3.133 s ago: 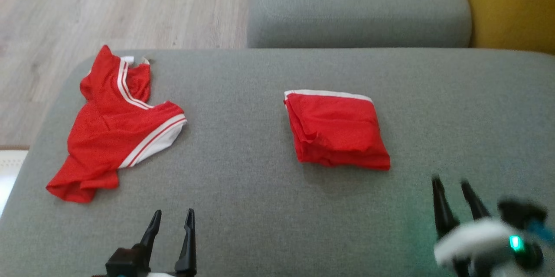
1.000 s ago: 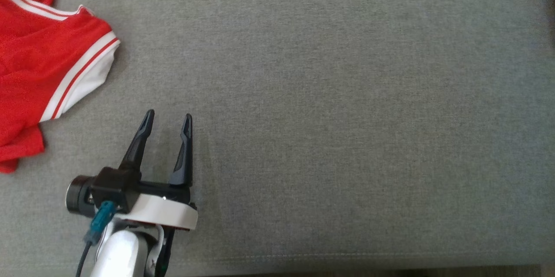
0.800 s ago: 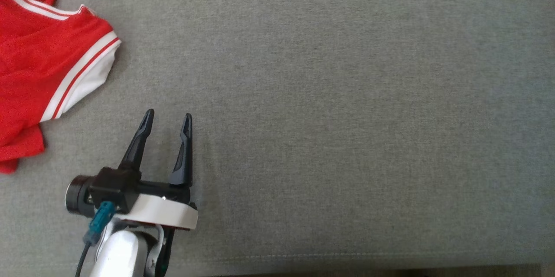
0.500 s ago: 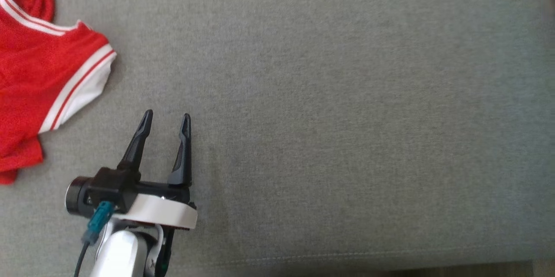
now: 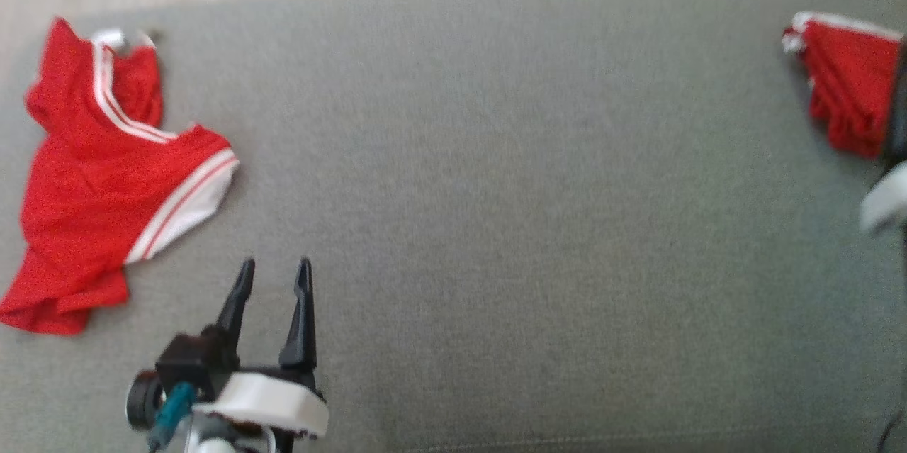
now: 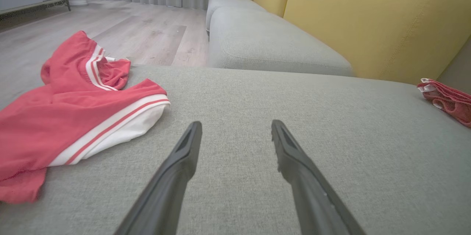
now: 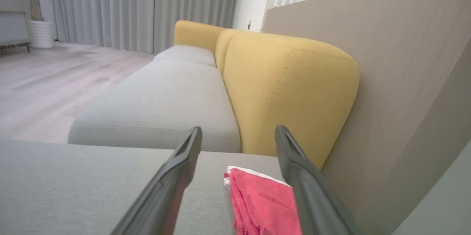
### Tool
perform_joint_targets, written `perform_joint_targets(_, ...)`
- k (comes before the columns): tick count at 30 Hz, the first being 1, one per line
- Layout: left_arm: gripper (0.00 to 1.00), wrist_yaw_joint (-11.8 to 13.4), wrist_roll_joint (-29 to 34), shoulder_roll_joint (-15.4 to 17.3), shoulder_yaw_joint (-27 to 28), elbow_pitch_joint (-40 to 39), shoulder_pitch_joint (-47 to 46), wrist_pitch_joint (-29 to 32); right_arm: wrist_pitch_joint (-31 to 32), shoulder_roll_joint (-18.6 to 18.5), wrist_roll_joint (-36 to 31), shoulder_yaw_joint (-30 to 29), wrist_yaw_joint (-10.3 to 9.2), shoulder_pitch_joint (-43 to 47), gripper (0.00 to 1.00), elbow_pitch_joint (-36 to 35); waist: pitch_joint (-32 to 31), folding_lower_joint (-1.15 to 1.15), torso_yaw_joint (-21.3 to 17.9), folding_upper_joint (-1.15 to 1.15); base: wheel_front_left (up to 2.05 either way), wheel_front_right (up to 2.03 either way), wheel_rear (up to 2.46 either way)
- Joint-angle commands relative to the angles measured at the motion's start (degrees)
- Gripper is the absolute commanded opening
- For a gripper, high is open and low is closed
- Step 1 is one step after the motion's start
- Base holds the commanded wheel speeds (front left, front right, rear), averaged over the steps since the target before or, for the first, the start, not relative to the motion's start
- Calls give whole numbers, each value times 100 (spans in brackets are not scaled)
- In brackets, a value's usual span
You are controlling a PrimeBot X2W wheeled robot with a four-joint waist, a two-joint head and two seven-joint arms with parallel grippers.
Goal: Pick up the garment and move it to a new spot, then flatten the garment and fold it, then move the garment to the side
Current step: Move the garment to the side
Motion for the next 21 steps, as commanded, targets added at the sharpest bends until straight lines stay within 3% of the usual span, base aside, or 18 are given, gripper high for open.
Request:
perform_joint_targets(1,100,41,-23,-13,185,-139,-46,-69,-79,83,90,154,39,251,100,-491,-473,0,97,0,0,0,0)
perform_joint_targets(4,100,35,-27,-26,172,-70,56,-69,-234,453,149,175,39,952,100,-1022,-680,0,183,0,0,0,0)
perform_joint_targets(9,100,-12,55,-34,129,164,120,-69,-650,951,114,122,39,1951,100,-1291,-916,0,358,0,0,0,0)
perform_joint_targets(15,100,-31,80,-43,100,437,113,-69,-1210,1080,68,357,39,2603,100,-672,-994,0,446,0,0,0,0)
perform_joint_targets(21,100,-24,87,-47,113,599,126,-69,-1673,1083,140,553,39,2700,100,137,-1023,0,474,0,0,0,0)
